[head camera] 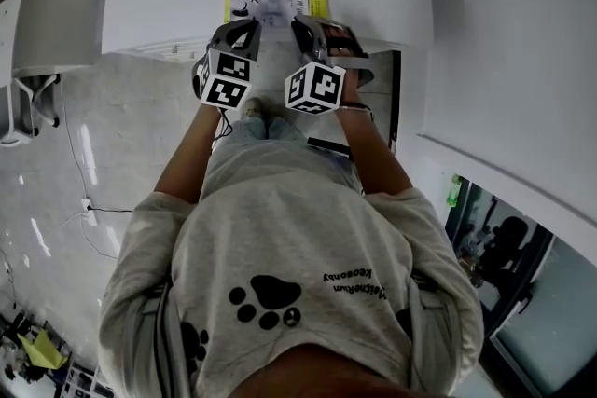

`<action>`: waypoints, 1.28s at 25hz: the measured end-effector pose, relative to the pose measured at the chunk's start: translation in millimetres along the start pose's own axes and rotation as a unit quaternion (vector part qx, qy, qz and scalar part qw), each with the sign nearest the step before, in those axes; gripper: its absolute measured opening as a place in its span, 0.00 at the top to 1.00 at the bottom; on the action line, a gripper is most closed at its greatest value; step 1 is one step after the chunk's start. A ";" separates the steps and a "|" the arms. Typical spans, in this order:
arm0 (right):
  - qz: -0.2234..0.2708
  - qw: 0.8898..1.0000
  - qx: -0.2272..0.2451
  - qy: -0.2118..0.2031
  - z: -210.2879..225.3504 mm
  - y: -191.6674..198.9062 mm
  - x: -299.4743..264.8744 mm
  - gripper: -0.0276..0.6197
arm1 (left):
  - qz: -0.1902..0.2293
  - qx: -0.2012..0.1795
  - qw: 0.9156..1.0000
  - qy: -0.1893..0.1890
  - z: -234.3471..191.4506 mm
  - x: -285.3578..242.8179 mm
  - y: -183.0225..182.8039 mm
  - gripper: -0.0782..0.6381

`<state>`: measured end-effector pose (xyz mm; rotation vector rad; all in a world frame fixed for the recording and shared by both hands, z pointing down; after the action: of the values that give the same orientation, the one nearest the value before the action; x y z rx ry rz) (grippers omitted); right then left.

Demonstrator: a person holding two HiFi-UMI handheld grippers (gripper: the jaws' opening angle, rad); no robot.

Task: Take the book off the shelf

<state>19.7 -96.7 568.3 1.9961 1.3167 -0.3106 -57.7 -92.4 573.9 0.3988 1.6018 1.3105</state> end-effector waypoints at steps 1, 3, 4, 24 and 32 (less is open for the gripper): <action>0.007 1.000 -0.012 0.012 4.3 -5.2 6.3 0.88 | 0.011 0.004 1.000 -0.007 0.3 5.0 -5.3 0.88; 0.020 0.999 -0.036 0.036 13.2 -13.5 18.3 0.89 | 0.034 0.010 0.999 -0.019 0.1 15.2 -17.5 0.88; 0.026 0.997 -0.049 0.047 18.3 -16.7 24.7 0.90 | 0.047 0.013 0.998 -0.025 0.2 20.8 -25.0 0.88; 0.150 0.927 -0.305 0.162 94.1 -37.6 137.2 0.93 | 0.198 0.021 0.976 -0.085 15.1 110.4 -126.4 0.88; 0.202 0.883 -0.391 0.165 96.4 -51.8 174.2 0.93 | 0.211 0.038 0.973 -0.085 27.7 129.6 -133.1 0.88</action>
<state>70.1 -27.7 381.1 1.5702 0.9445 0.6910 -51.8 -27.9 397.6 0.9132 1.4717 1.4835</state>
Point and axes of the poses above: the fingertips, and each gripper's own axes: x backward along the fingers, z to its right, y out of its underside, the point moved 2 cm from there along x, backward along the fingers, and after that the axes turned 6 degrees about z, right-handed, at the moved point
